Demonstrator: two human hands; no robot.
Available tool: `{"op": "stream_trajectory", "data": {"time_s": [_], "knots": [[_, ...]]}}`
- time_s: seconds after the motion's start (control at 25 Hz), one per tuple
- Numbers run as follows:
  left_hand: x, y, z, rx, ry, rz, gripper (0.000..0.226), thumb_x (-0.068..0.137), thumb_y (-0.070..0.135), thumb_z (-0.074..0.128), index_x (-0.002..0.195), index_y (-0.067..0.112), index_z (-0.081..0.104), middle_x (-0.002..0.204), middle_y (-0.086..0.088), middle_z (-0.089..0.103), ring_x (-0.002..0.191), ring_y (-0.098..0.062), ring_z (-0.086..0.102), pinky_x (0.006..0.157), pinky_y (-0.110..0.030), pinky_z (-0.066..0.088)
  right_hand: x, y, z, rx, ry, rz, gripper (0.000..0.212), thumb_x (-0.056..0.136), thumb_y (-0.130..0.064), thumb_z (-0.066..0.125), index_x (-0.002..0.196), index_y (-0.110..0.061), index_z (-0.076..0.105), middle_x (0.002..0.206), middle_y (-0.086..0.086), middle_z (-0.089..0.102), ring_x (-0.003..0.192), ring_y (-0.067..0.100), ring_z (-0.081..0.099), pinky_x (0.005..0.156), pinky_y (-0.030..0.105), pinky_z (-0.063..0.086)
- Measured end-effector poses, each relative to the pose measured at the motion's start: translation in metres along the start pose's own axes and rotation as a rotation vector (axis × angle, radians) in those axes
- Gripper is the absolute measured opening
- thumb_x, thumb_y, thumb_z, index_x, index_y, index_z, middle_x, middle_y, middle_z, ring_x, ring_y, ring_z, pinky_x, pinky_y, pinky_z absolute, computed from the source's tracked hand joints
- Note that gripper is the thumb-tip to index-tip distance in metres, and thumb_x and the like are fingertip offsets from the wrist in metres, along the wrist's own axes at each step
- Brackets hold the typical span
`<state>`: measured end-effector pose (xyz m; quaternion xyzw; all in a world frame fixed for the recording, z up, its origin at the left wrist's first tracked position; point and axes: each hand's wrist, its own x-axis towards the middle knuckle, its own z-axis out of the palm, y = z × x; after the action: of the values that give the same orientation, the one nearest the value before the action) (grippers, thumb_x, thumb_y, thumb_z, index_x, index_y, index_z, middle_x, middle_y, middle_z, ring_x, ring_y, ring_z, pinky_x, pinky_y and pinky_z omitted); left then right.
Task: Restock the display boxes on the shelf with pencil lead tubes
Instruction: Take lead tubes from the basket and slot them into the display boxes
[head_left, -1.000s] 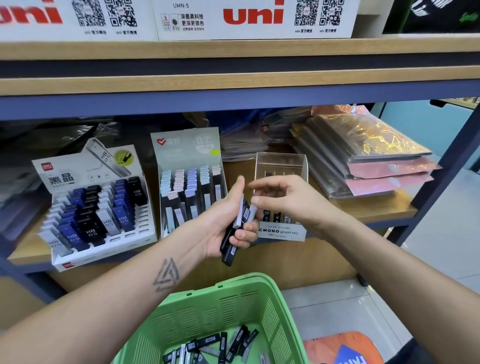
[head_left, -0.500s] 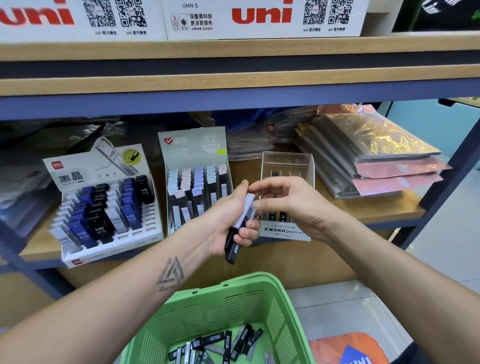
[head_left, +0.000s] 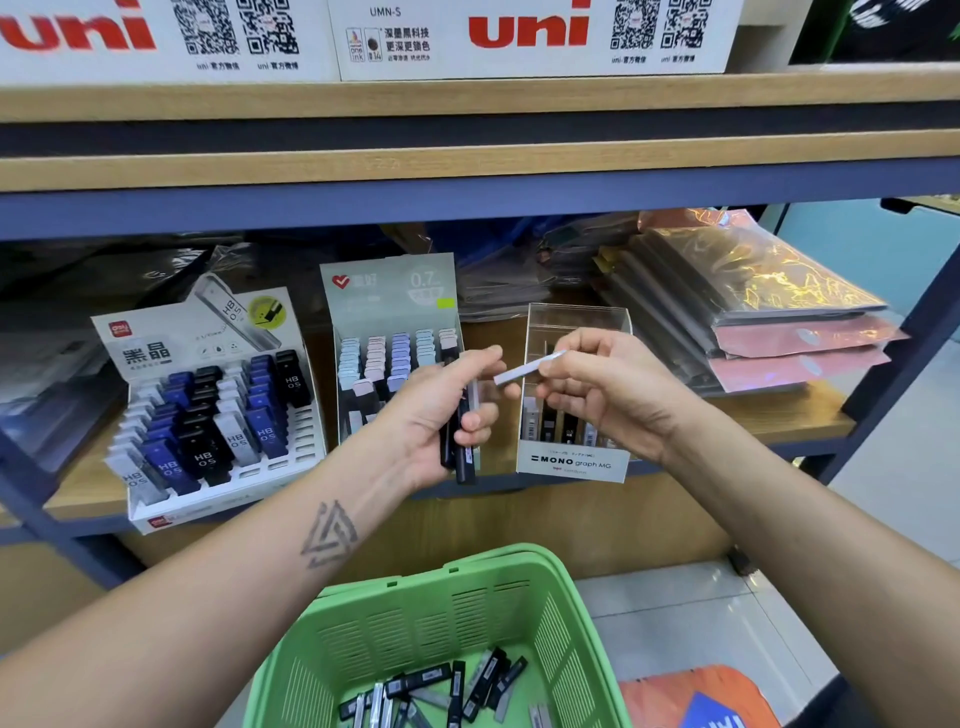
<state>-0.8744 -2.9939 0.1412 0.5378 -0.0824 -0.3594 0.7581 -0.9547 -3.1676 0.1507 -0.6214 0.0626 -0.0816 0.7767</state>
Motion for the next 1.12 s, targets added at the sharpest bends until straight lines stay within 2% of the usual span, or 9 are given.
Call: {"op": "stream_trajectory", "data": {"time_s": [0.12, 0.32, 0.4, 0.52, 0.6, 0.72, 0.8, 0.88, 1.12], "knots": [[0.003, -0.001, -0.004, 0.074, 0.051, 0.097, 0.016, 0.093, 0.012, 0.068, 0.093, -0.001, 0.058, 0.076, -0.014, 0.065, 0.036, -0.007, 0.034, 0.031, -0.017, 0.023, 0.001, 0.004, -0.003, -0.238, -0.009, -0.04, 0.014, 0.085, 0.001, 0.074, 0.084, -0.008, 0.063, 0.081, 0.017, 0.069, 0.076, 0.023, 0.069, 0.071, 0.029, 0.056], [0.006, -0.003, -0.006, 0.291, 0.127, 0.188, 0.03, 0.093, 0.024, 0.071, 0.076, 0.002, 0.06, 0.062, -0.009, 0.06, 0.035, -0.009, 0.035, 0.033, -0.018, 0.023, 0.0, -0.001, -0.002, -0.755, -0.079, -0.257, 0.016, 0.085, -0.017, 0.081, 0.1, -0.013, 0.077, 0.089, 0.004, 0.076, 0.08, 0.01, 0.069, 0.077, 0.026, 0.058], [0.006, -0.004, -0.003, 0.308, 0.116, 0.199, 0.032, 0.094, 0.028, 0.069, 0.078, 0.002, 0.061, 0.06, -0.008, 0.058, 0.035, -0.01, 0.036, 0.033, -0.018, 0.024, 0.0, 0.0, 0.002, -0.828, -0.13, -0.261, 0.016, 0.086, -0.014, 0.08, 0.102, -0.017, 0.078, 0.087, 0.003, 0.075, 0.077, 0.009, 0.067, 0.077, 0.028, 0.058], [0.007, -0.003, -0.001, 0.231, 0.11, 0.152, 0.031, 0.1, 0.03, 0.06, 0.093, -0.001, 0.061, 0.065, -0.012, 0.061, 0.037, -0.011, 0.036, 0.033, -0.018, 0.024, 0.002, 0.001, 0.001, -0.82, -0.141, -0.201, 0.039, 0.084, -0.004, 0.08, 0.118, -0.021, 0.072, 0.09, 0.007, 0.074, 0.081, 0.023, 0.072, 0.081, 0.034, 0.06], [0.008, 0.0, -0.001, 0.167, 0.097, 0.095, 0.025, 0.101, 0.026, 0.057, 0.096, 0.001, 0.058, 0.064, -0.012, 0.059, 0.037, -0.012, 0.035, 0.033, -0.017, 0.023, 0.005, -0.008, -0.002, -0.796, -0.089, -0.203, 0.039, 0.083, -0.001, 0.079, 0.117, -0.02, 0.072, 0.091, 0.01, 0.074, 0.084, 0.029, 0.073, 0.082, 0.04, 0.062], [0.007, 0.005, -0.001, 0.046, 0.046, -0.014, 0.017, 0.097, 0.021, 0.053, 0.094, 0.005, 0.054, 0.064, -0.011, 0.054, 0.038, -0.012, 0.036, 0.031, -0.016, 0.023, 0.011, -0.03, -0.015, -0.708, 0.124, -0.272, 0.019, 0.086, -0.005, 0.077, 0.103, -0.013, 0.073, 0.088, 0.009, 0.075, 0.082, 0.026, 0.074, 0.078, 0.043, 0.063], [0.005, 0.006, -0.003, 0.037, 0.01, -0.056, 0.015, 0.096, 0.021, 0.052, 0.094, 0.006, 0.053, 0.065, -0.01, 0.054, 0.04, -0.012, 0.037, 0.032, -0.016, 0.023, 0.016, -0.04, -0.022, -0.801, 0.241, -0.361, 0.011, 0.085, -0.013, 0.08, 0.096, -0.015, 0.077, 0.086, 0.002, 0.076, 0.081, 0.02, 0.073, 0.076, 0.038, 0.061], [0.004, 0.005, -0.005, 0.051, -0.004, -0.076, 0.015, 0.096, 0.021, 0.051, 0.095, 0.006, 0.054, 0.066, -0.009, 0.053, 0.04, -0.012, 0.036, 0.031, -0.017, 0.023, 0.023, -0.039, -0.02, -0.902, 0.285, -0.389, 0.013, 0.083, -0.019, 0.083, 0.096, -0.017, 0.079, 0.088, -0.004, 0.075, 0.083, 0.013, 0.071, 0.077, 0.032, 0.059], [0.006, 0.002, -0.009, 0.052, -0.005, -0.091, 0.016, 0.097, 0.021, 0.05, 0.092, 0.007, 0.055, 0.064, -0.009, 0.051, 0.037, -0.011, 0.035, 0.031, -0.016, 0.022, 0.043, -0.022, -0.003, -1.27, 0.338, -0.452, 0.014, 0.088, -0.017, 0.078, 0.102, -0.015, 0.077, 0.093, 0.001, 0.074, 0.085, 0.015, 0.069, 0.082, 0.037, 0.059]]}}
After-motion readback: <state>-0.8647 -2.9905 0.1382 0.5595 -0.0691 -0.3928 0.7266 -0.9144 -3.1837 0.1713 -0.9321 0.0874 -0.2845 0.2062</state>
